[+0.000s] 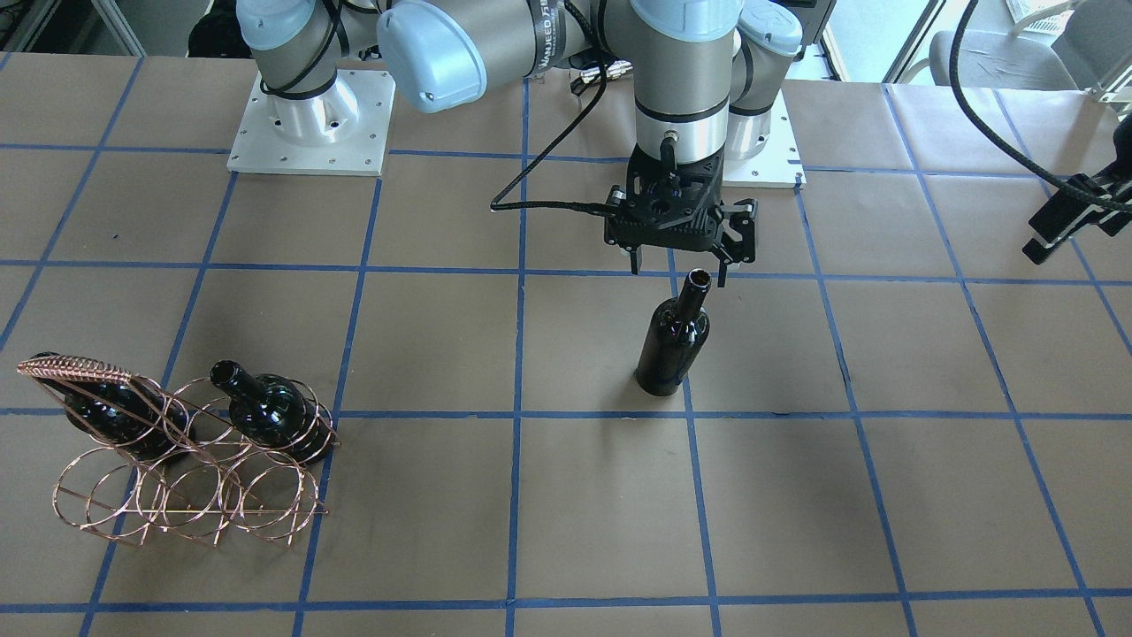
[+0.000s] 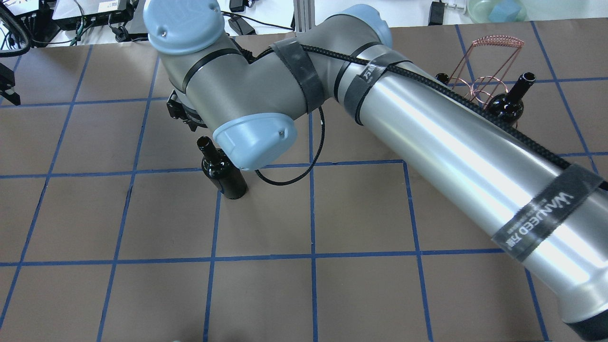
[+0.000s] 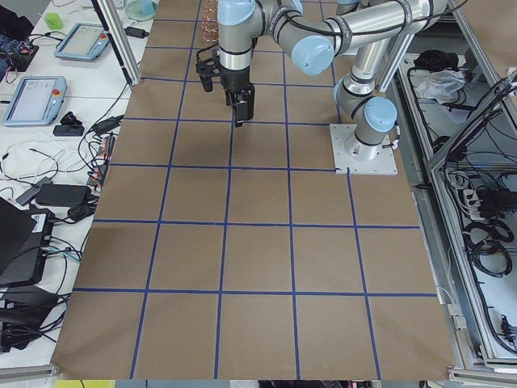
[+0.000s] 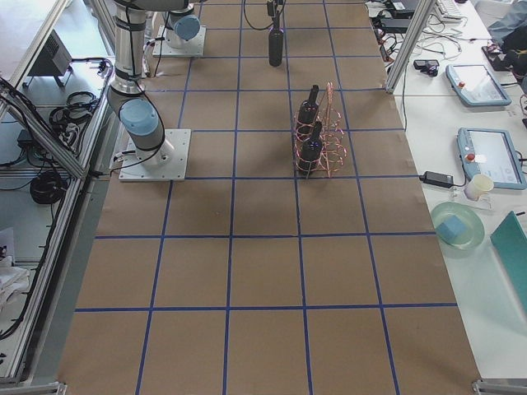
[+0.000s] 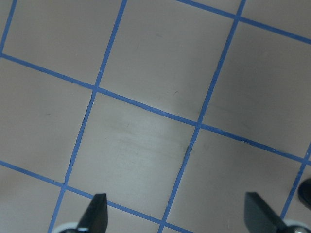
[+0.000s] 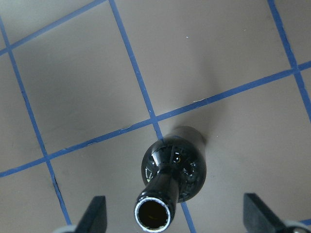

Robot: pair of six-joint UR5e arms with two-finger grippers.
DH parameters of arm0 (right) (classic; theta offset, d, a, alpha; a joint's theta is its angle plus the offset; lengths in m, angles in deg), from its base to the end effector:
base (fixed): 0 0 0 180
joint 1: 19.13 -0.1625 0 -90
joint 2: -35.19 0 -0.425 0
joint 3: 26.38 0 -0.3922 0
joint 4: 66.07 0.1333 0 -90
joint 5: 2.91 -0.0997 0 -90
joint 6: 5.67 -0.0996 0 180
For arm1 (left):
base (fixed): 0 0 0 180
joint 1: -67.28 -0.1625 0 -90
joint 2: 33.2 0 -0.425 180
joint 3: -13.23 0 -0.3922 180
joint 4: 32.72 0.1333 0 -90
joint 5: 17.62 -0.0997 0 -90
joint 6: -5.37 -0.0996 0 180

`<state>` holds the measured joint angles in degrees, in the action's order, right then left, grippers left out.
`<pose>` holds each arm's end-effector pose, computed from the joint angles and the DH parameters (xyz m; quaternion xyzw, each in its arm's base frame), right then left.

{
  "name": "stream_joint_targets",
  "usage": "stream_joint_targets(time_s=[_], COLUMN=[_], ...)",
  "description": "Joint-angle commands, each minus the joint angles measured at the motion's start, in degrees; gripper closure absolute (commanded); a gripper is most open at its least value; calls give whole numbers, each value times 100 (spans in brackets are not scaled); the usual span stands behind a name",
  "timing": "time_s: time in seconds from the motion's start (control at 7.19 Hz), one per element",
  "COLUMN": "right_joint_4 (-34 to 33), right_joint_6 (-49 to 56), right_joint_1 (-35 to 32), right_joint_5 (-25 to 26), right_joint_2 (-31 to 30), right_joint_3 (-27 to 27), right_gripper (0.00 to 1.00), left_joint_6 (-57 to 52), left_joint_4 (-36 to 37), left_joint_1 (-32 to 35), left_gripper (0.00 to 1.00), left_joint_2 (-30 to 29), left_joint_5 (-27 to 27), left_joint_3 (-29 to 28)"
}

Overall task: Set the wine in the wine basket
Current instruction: 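Reach the right gripper across and grasp the standing bottle's neck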

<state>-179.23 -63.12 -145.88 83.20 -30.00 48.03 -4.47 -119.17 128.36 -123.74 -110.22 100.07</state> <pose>0.5228 -0.4660 0.4130 0.1742 0.9766 -0.0579 0.1118 0.1318 -0.5048 0.5172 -0.1667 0.9843 -0.0432 0.0392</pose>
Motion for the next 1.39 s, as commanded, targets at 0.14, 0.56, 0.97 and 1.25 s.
stream_joint_targets(time_s=[0.14, 0.56, 0.97, 1.25], right_joint_4=[-214, -242, -172, -189], right_joint_6=[-240, 320, 489, 1067], right_joint_1=[-191, -227, -236, -236], right_joint_5=[63, 212, 204, 300], right_joint_2=[365, 481, 481, 463], right_joint_3=[-171, -120, -102, -102], right_gripper=[2, 4, 22, 30], left_joint_6=[17, 26, -9, -44], left_joint_4=[-11, 5, -47, -82], left_joint_1=[79, 79, 71, 88], left_gripper=[0, 0, 0, 0], left_joint_2=[1, 10, 10, 28], left_joint_5=[14, 40, 5, 5], left_joint_3=[25, 105, 113, 113])
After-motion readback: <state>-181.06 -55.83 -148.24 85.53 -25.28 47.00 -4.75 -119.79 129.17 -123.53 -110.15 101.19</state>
